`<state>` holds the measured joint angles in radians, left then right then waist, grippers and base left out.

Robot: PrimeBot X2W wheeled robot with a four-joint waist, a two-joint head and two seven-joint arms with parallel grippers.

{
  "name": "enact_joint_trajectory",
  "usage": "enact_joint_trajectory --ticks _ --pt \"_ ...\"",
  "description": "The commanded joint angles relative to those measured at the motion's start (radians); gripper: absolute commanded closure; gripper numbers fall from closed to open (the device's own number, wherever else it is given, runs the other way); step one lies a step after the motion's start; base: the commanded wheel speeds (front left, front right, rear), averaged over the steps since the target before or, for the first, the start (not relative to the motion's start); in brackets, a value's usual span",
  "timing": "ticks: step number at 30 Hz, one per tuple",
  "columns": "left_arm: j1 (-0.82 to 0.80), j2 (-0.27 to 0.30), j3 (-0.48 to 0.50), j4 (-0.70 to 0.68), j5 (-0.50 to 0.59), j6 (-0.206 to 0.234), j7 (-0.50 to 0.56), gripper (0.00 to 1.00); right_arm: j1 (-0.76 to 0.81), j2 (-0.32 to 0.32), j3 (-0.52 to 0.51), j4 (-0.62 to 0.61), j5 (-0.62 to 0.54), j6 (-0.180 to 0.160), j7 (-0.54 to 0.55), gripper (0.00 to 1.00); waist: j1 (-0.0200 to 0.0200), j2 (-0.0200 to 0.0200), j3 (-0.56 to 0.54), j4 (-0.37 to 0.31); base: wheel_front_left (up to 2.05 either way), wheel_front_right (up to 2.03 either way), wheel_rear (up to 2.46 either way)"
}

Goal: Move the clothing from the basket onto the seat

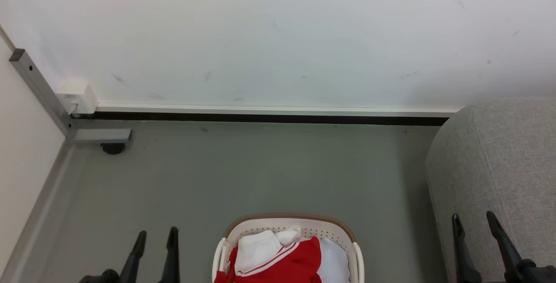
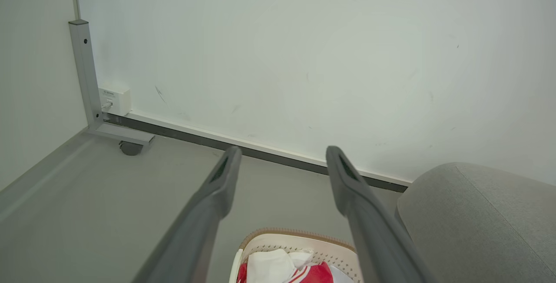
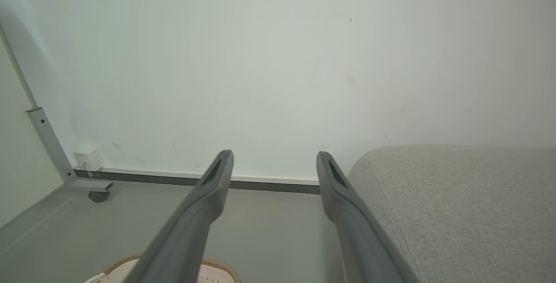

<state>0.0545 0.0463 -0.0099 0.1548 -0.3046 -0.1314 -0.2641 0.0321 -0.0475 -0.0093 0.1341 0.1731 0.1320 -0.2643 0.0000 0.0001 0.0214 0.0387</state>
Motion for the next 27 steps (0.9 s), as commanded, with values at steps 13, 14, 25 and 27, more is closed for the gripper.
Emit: enact_joint_trajectory --ticks 13,14,25,27 --pt "0.008 0.007 0.006 -0.003 0.014 0.001 -0.001 0.00 0.000 -0.005 0.002 0.007 0.022 -0.002 0.000 0.00 0.0000 -0.0001 0.005 -0.010 0.00 0.00 0.00" --pt "0.006 0.007 0.006 -0.004 0.014 0.001 -0.001 0.00 -0.005 -0.005 0.004 0.006 0.023 -0.002 0.000 0.00 0.0000 -0.0001 0.009 -0.013 0.00 0.00 0.00" --pt "-0.063 0.031 -0.021 -0.006 0.004 0.001 -0.001 0.00 -0.054 -0.005 0.016 -0.017 0.033 -0.002 0.000 0.00 0.0000 -0.0001 0.083 -0.055 0.00 0.00 0.00" --pt "-0.087 0.043 -0.036 0.000 -0.002 0.001 -0.001 0.00 -0.069 -0.005 0.019 -0.024 0.038 -0.002 0.000 0.00 0.0000 -0.0001 0.110 -0.066 0.00 0.00 0.00"
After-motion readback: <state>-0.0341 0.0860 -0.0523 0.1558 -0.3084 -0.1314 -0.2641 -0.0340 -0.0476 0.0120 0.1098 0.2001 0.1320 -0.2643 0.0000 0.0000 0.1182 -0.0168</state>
